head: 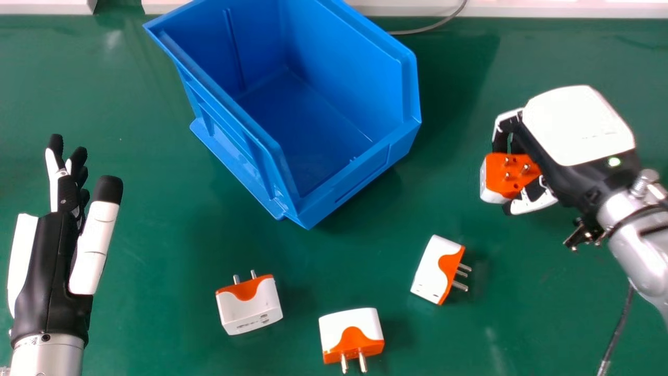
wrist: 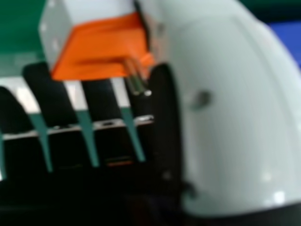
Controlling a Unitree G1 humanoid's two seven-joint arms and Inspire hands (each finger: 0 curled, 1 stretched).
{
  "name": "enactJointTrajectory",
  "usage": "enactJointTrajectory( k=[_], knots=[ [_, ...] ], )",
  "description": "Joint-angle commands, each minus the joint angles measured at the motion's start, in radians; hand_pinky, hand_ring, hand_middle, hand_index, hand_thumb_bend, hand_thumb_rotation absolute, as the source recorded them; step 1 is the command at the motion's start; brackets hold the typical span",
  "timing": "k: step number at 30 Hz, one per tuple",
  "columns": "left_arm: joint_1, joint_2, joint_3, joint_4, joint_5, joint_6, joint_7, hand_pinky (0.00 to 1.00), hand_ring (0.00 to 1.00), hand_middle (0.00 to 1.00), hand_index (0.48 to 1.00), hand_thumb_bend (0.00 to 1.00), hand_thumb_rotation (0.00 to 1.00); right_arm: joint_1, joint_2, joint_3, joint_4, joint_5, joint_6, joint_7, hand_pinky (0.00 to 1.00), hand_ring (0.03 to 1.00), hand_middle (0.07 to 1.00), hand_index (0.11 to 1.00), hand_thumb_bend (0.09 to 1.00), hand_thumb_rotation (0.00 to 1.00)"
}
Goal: Pick all objects and put in blue box
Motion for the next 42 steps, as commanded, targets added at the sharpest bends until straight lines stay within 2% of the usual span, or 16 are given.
enactJointTrajectory(
  k=[1, 5, 10, 12, 14, 18, 23, 27, 33, 37, 42],
  knots=[
    [-0.008, 0.003, 0.001, -0.004, 0.007, -0.003, 0.011, 1.0, 1.0, 1.0, 1.0, 0.8, 1.0, 0.019, -0.025, -0.063, -0.089, 0.017, -0.012, -0.008, 0.21, 0.255, 0.465, 0.483, 0.514, 0.0],
    [-0.02, 0.004, -0.003, 0.008, 0.015, -0.002, 0.016, 1.0, 1.0, 1.0, 1.0, 0.78, 1.0, 0.06, -0.01, -0.125, -0.246, 0.018, -0.012, 0.032, 0.21, 0.246, 0.466, 0.482, 0.515, 0.0],
    [-0.032, 0.005, -0.008, 0.02, 0.021, -0.002, 0.019, 1.0, 1.0, 1.0, 1.0, 0.76, 1.0, 0.06, 0.027, -0.142, -0.333, 0.018, -0.026, 0.058, 0.17, 0.217, 0.463, 0.481, 0.516, 0.0],
    [-0.036, 0.005, -0.01, 0.02, 0.024, 0.002, 0.019, 1.0, 1.0, 1.0, 1.0, 0.76, 1.0, 0.038, 0.056, -0.132, -0.35, 0.025, -0.04, 0.067, 0.15, 0.2, 0.461, 0.481, 0.516, 0.0],
    [-0.038, 0.005, -0.012, 0.019, 0.026, 0.007, 0.02, 1.0, 1.0, 1.0, 1.0, 0.75, 1.0, 0.016, 0.083, -0.126, -0.349, 0.026, -0.057, 0.075, 0.09, 0.143, 0.456, 0.48, 0.517, 0.0],
    [-0.044, 0.002, -0.017, 0.014, 0.03, 0.018, 0.024, 1.0, 1.0, 1.0, 1.0, 0.75, 1.0, -0.077, 0.154, -0.086, -0.305, 0.019, -0.092, 0.1, 0.08, 0.127, 0.445, 0.479, 0.517, 0.0],
    [-0.048, 0.003, -0.023, 0.016, 0.027, 0.03, 0.026, 1.0, 1.0, 1.0, 1.0, 0.76, 1.0, -0.211, 0.24, -0.034, -0.22, 0.01, -0.108, 0.133, 0.08, 0.13, 0.424, 0.48, 0.515, 0.0],
    [-0.045, 0.002, -0.026, 0.009, 0.022, 0.042, 0.026, 1.0, 1.0, 1.0, 1.0, 0.77, 1.0, -0.298, 0.294, -0.003, -0.153, 0.005, -0.111, 0.15, 0.07, 0.128, 0.411, 0.479, 0.513, 0.0],
    [-0.034, -0.003, -0.031, -0.017, 0.021, 0.06, 0.024, 1.0, 1.0, 1.0, 1.0, 0.8, 1.0, -0.407, 0.359, 0.045, -0.021, -0.029, -0.117, 0.123, 0.05, 0.104, 0.463, 0.479, 0.515, 0.0],
    [-0.024, -0.002, -0.032, -0.037, 0.017, 0.073, 0.019, 1.0, 1.0, 1.0, 1.0, 0.8, 1.0, -0.499, 0.433, 0.091, 0.116, -0.071, -0.103, 0.068, 0.05, 0.104, 0.464, 0.479, 0.515, 0.0],
    [-0.018, -0.001, -0.03, -0.046, 0.008, 0.078, 0.012, 1.0, 1.0, 1.0, 1.0, 0.81, 1.0, -0.58, 0.507, 0.139, 0.276, -0.106, -0.082, -0.007, 0.06, 0.104, 0.468, 0.48, 0.516, 0.0]
  ],
)
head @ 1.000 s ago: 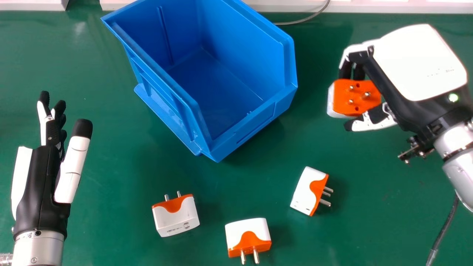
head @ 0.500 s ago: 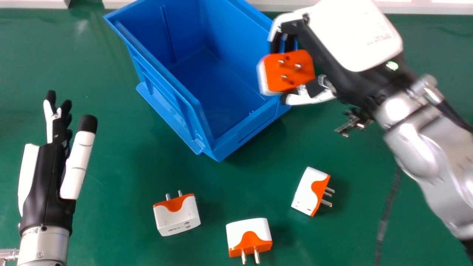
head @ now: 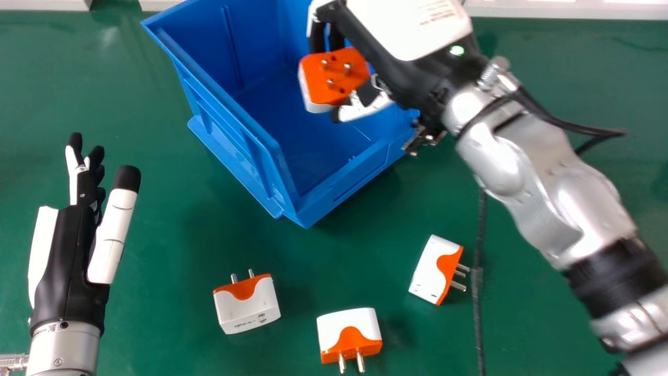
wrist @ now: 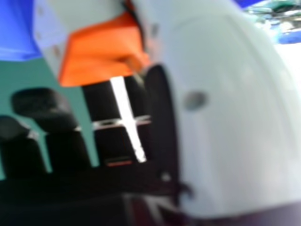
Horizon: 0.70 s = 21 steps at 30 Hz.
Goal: Pick all objects and put in blue box
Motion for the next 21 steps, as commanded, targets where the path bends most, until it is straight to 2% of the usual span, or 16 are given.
enactJointTrajectory(
  k=[1, 4, 10, 12, 16, 21],
  knots=[
    [0.008, 0.003, 0.006, -0.027, -0.009, -0.005, -0.002, 1.0, 1.0, 1.0, 1.0, 0.81, 1.0, -0.074, 0.026, 0.011, 0.042, -0.012, 0.008, -0.051, 0.06, 0.105, 0.468, 0.48, 0.516, 0.0],
    [0.019, 0.0, 0.005, -0.045, -0.01, -0.001, -0.007, 1.0, 1.0, 1.0, 1.0, 0.81, 1.0, -0.145, 0.075, 0.058, 0.191, -0.045, 0.043, -0.089, 0.06, 0.107, 0.469, 0.481, 0.517, 0.0],
    [0.031, -0.004, 0.003, -0.067, -0.011, 0.002, -0.011, 1.0, 1.0, 1.0, 1.0, 0.79, 1.0, -0.245, 0.137, 0.119, 0.411, -0.06, 0.068, -0.142, 0.17, 0.242, 0.467, 0.493, 0.52, 0.0],
    [0.033, -0.005, 0.003, -0.071, -0.013, -0.001, -0.012, 1.0, 1.0, 1.0, 1.0, 0.79, 1.0, -0.266, 0.155, 0.136, 0.467, -0.061, 0.074, -0.161, 0.18, 0.258, 0.47, 0.49, 0.522, 0.0],
    [0.036, -0.01, 0.0, -0.081, -0.015, 0.001, -0.012, 1.0, 1.0, 1.0, 1.0, 0.79, 1.0, -0.284, 0.189, 0.157, 0.559, -0.047, 0.066, -0.208, 0.25, 0.342, 0.486, 0.522, 0.508, 0.0],
    [0.043, -0.017, -0.005, -0.093, -0.011, 0.004, -0.009, 1.0, 1.0, 1.0, 1.0, 0.79, 1.0, -0.286, 0.217, 0.177, 0.637, -0.04, 0.072, -0.267, 0.3, 0.384, 0.476, 0.53, 0.499, 0.0]
  ],
)
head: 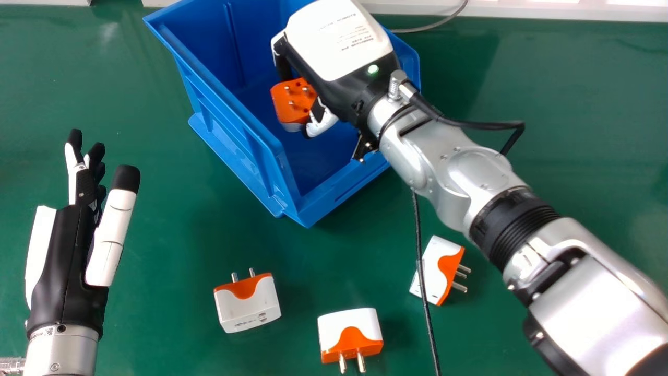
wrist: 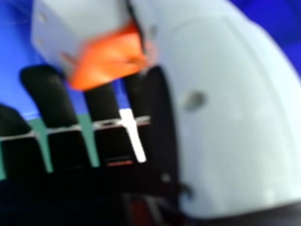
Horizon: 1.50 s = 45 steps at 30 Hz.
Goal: Pick all objects and put in blue box
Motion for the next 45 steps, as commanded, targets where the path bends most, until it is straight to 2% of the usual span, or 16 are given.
enactJointTrajectory(
  k=[1, 7, 8, 9, 10, 12, 13, 16, 18, 23, 26, 28, 32, 39, 42, 45],
  knots=[
    [0.007, -0.004, -0.001, -0.025, -0.004, -0.001, 0.004, 1.0, 1.0, 1.0, 1.0, 0.79, 1.0, -0.042, 0.001, -0.01, 0.002, 0.029, -0.002, -0.034, 0.3, 0.384, 0.476, 0.53, 0.499, 0.0],
    [-0.001, -0.007, 0.0, -0.014, -0.005, -0.003, 0.006, 1.0, 1.0, 1.0, 1.0, 0.79, 1.0, -0.027, -0.031, 0.006, -0.017, 0.058, -0.026, 0.047, 0.35, 0.43, 0.479, 0.504, 0.505, 0.0],
    [-0.003, -0.008, -0.001, -0.014, -0.006, -0.001, 0.006, 1.0, 1.0, 1.0, 1.0, 0.78, 1.0, -0.025, -0.034, 0.008, -0.02, 0.059, -0.024, 0.059, 0.4, 0.481, 0.516, 0.501, 0.505, 0.03],
    [-0.004, -0.01, -0.001, -0.015, -0.007, 0.001, 0.006, 1.0, 1.0, 1.0, 1.0, 0.79, 1.0, -0.023, -0.035, 0.01, -0.024, 0.058, -0.02, 0.065, 0.53, 0.629, 0.663, 0.636, 0.534, 0.15],
    [-0.004, -0.011, -0.001, -0.016, -0.008, 0.003, 0.005, 1.0, 1.0, 1.0, 1.0, 0.79, 1.0, -0.02, -0.038, 0.014, -0.03, 0.055, -0.015, 0.068, 0.63, 0.737, 0.771, 0.735, 0.55, 0.23],
    [-0.003, -0.013, -0.001, -0.022, -0.009, 0.009, 0.003, 1.0, 1.0, 1.0, 1.0, 0.81, 1.0, -0.014, -0.041, 0.021, -0.04, 0.051, -0.009, 0.07, 0.79, 0.896, 0.922, 0.883, 0.555, 0.35],
    [-0.003, -0.014, -0.001, -0.026, -0.008, 0.01, 0.002, 1.0, 1.0, 1.0, 1.0, 0.81, 1.0, -0.012, -0.042, 0.022, -0.045, 0.053, -0.006, 0.074, 0.79, 0.896, 0.922, 0.883, 0.555, 0.35],
    [-0.004, -0.013, -0.001, -0.026, -0.009, 0.013, 0.0, 1.0, 1.0, 1.0, 1.0, 0.81, 1.0, -0.007, -0.047, 0.025, -0.052, 0.052, 0.006, 0.083, 0.87, 0.957, 0.968, 0.942, 0.535, 0.4],
    [-0.005, -0.013, 0.001, -0.022, -0.009, 0.014, -0.001, 1.0, 1.0, 1.0, 1.0, 0.82, 1.0, -0.004, -0.052, 0.03, -0.058, 0.047, 0.015, 0.086, 0.92, 0.986, 0.99, 0.978, 0.483, 0.43],
    [0.001, -0.014, 0.001, -0.028, -0.007, 0.013, -0.001, 1.0, 1.0, 1.0, 1.0, 0.82, 1.0, 0.021, -0.082, 0.027, -0.123, 0.053, 0.029, 0.1, 0.93, 0.992, 0.994, 0.984, 0.464, 0.43],
    [0.003, -0.016, 0.0, -0.031, -0.002, 0.015, 0.001, 1.0, 1.0, 1.0, 1.0, 0.82, 1.0, 0.081, -0.133, 0.008, -0.226, 0.068, 0.018, 0.116, 0.94, 0.993, 0.995, 0.988, 0.449, 0.43],
    [0.001, -0.015, 0.0, -0.03, -0.001, 0.016, 0.002, 1.0, 1.0, 1.0, 1.0, 0.82, 1.0, 0.128, -0.165, 0.0, -0.297, 0.069, 0.016, 0.12, 0.92, 0.985, 0.999, 0.975, 0.389, 0.39],
    [0.006, -0.014, 0.001, -0.041, -0.002, 0.021, 0.0, 1.0, 1.0, 1.0, 1.0, 0.82, 1.0, 0.224, -0.232, -0.013, -0.454, 0.054, 0.025, 0.135, 0.9, 0.969, 0.99, 0.956, 0.375, 0.35],
    [0.007, -0.012, 0.002, -0.058, -0.001, 0.049, -0.001, 1.0, 1.0, 1.0, 1.0, 0.81, 1.0, 0.399, -0.349, -0.055, -0.726, 0.026, 0.04, 0.153, 0.9, 0.968, 0.984, 0.958, 0.38, 0.29],
    [0.012, -0.01, 0.003, -0.074, 0.003, 0.068, -0.002, 1.0, 1.0, 1.0, 1.0, 0.78, 1.0, 0.499, -0.39, -0.093, -0.854, 0.025, 0.053, 0.163, 0.91, 0.964, 0.978, 0.956, 0.376, 0.28],
    [0.011, -0.007, 0.005, -0.078, 0.003, 0.085, -0.004, 1.0, 1.0, 1.0, 1.0, 0.76, 1.0, 0.628, -0.416, -0.141, -1.002, 0.033, 0.081, 0.184, 0.91, 0.959, 0.978, 0.951, 0.371, 0.26]
  ],
)
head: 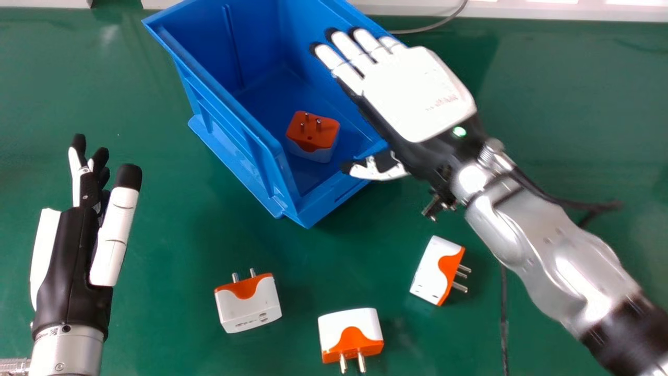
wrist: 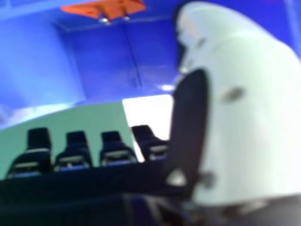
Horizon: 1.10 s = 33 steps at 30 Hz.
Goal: Pick all objects and put in blue box
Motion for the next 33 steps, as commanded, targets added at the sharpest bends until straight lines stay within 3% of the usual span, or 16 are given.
enactJointTrajectory(
  k=[1, 8, 12, 20, 33],
  knots=[
    [0.006, 0.012, 0.007, -0.032, -0.001, 0.007, -0.001, 1.0, 1.0, 1.0, 1.0, 0.76, 1.0, 0.085, -0.018, -0.048, -0.121, 0.005, 0.022, 0.01, 0.9, 0.96, 0.981, 0.951, 0.362, 0.25],
    [0.009, 0.013, 0.008, -0.052, 0.0, 0.037, -0.006, 1.0, 1.0, 1.0, 1.0, 0.75, 1.0, 0.352, -0.001, -0.125, -0.347, 0.009, 0.068, 0.015, 0.9, 0.952, 0.977, 0.947, 0.355, 0.27],
    [0.008, 0.014, 0.009, -0.052, 0.003, 0.039, -0.007, 1.0, 1.0, 1.0, 1.0, 0.74, 1.0, 0.496, 0.01, -0.154, -0.458, -0.012, 0.092, 0.026, 0.89, 0.954, 0.976, 0.948, 0.367, 0.31],
    [0.001, 0.016, 0.012, -0.031, 0.002, 0.029, -0.008, 1.0, 1.0, 1.0, 1.0, 0.73, 1.0, 0.753, 0.064, -0.172, -0.588, -0.099, 0.172, 0.034, 0.89, 0.952, 0.977, 0.951, 0.4, 0.41],
    [-0.005, 0.013, 0.013, -0.026, -0.002, 0.025, -0.007, 1.0, 1.0, 1.0, 1.0, 0.73, 1.0, 0.703, 0.118, -0.153, -0.478, -0.184, 0.29, 0.192, 0.9, 0.947, 0.982, 0.953, 0.468, 0.42]
  ],
)
